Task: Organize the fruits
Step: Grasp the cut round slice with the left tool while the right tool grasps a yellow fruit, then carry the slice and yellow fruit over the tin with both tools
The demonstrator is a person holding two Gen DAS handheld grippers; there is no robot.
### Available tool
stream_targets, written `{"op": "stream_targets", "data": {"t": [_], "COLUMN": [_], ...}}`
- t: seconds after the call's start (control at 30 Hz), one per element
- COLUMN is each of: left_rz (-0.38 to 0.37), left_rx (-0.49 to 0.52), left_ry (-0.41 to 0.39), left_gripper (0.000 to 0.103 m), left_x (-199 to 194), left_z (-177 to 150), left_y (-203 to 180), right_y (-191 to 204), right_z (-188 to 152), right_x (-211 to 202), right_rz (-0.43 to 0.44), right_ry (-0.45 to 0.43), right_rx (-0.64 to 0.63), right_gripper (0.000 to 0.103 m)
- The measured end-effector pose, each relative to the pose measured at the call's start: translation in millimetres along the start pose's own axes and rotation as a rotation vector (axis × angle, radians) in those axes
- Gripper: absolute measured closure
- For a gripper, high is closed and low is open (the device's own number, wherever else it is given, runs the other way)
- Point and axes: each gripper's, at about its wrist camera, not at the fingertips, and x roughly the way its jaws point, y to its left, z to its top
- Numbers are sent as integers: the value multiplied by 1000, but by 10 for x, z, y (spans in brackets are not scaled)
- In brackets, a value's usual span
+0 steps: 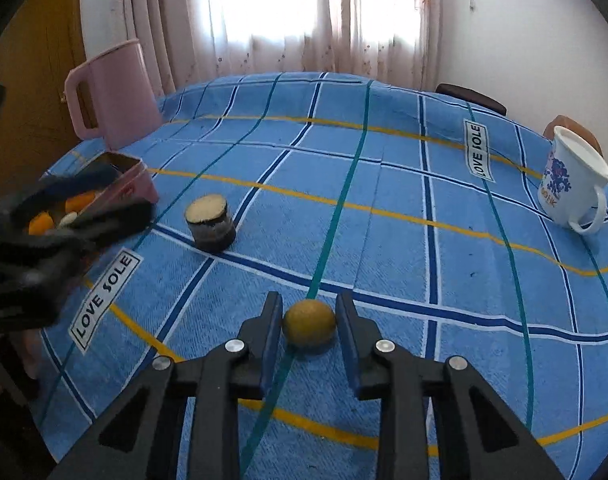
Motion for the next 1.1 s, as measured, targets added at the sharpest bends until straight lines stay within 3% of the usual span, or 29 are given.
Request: {"op": "stream_targets", "data": {"t": [0.4,0.5,0.63,1.1], "left_rz": [-66,-74,-100,-74], "left_rx": [-16,-37,-40,7], "left_ry": [170,187,175,-26], "left_gripper": [59,64,66,66], "left_x": [537,580,538,10], "left_z": [77,75,55,-32], "left_y": [-116,-87,-75,-154], "right_y": [-47,-54,-61,25], "right_z": [4,4,-6,-64], "right_x": [-175,-198,-253,-473], "right_rz": [-40,-35,-25,-12], "right_ry": [-96,-109,-140,-267], "right_rx": [28,32,36,-9], "right_gripper": [74,74,74,74]}}
